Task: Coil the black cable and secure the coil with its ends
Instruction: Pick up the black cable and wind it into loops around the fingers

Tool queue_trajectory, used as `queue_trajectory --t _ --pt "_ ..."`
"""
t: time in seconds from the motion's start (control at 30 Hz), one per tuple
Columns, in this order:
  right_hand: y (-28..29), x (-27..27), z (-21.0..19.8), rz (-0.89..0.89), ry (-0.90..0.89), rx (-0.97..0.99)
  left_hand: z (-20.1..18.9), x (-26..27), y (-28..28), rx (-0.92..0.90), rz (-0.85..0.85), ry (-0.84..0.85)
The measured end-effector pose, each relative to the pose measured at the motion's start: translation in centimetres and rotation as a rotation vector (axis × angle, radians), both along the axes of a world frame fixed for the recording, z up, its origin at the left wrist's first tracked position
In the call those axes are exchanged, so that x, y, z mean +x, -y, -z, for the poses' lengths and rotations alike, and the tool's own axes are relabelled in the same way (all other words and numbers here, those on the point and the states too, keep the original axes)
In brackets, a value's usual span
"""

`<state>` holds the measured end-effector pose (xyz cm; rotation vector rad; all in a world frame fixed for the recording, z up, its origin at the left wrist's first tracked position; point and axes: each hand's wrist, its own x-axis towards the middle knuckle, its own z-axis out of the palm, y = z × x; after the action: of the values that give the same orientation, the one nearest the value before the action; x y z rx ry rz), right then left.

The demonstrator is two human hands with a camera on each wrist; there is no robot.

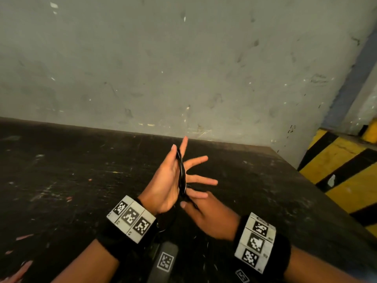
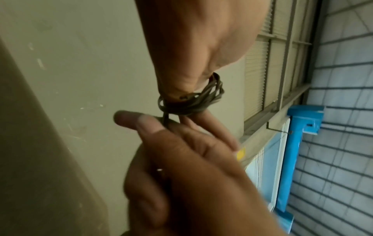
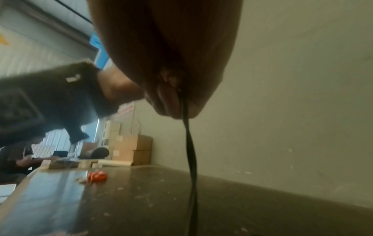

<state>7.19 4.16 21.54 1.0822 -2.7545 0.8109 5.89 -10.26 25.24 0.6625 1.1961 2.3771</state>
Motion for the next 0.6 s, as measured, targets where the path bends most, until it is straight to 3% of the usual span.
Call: queue_trajectory --t 0.2,0.33,0.43,0.6 --pt "0.4 1.4 -1.5 0.010 0.165 0.162 0.5 -0.9 0.1 -0.054 -0.222 -0.021" --pt "0.5 2.4 -3.9 -0.042 0.043 0.222 2.0 -1.4 0.0 -0.368 -0.292 -0.140" --pt "-0.4 2.0 -6.9 -0.057 -0.005 0.323 3.4 -1.0 -0.2 -0.651 -0.221 -0.227" --pt "-1.8 1.0 -11.0 -0.031 -0.079 0.513 3.3 0.3 -1.5 -0.889 -0.029 -0.170"
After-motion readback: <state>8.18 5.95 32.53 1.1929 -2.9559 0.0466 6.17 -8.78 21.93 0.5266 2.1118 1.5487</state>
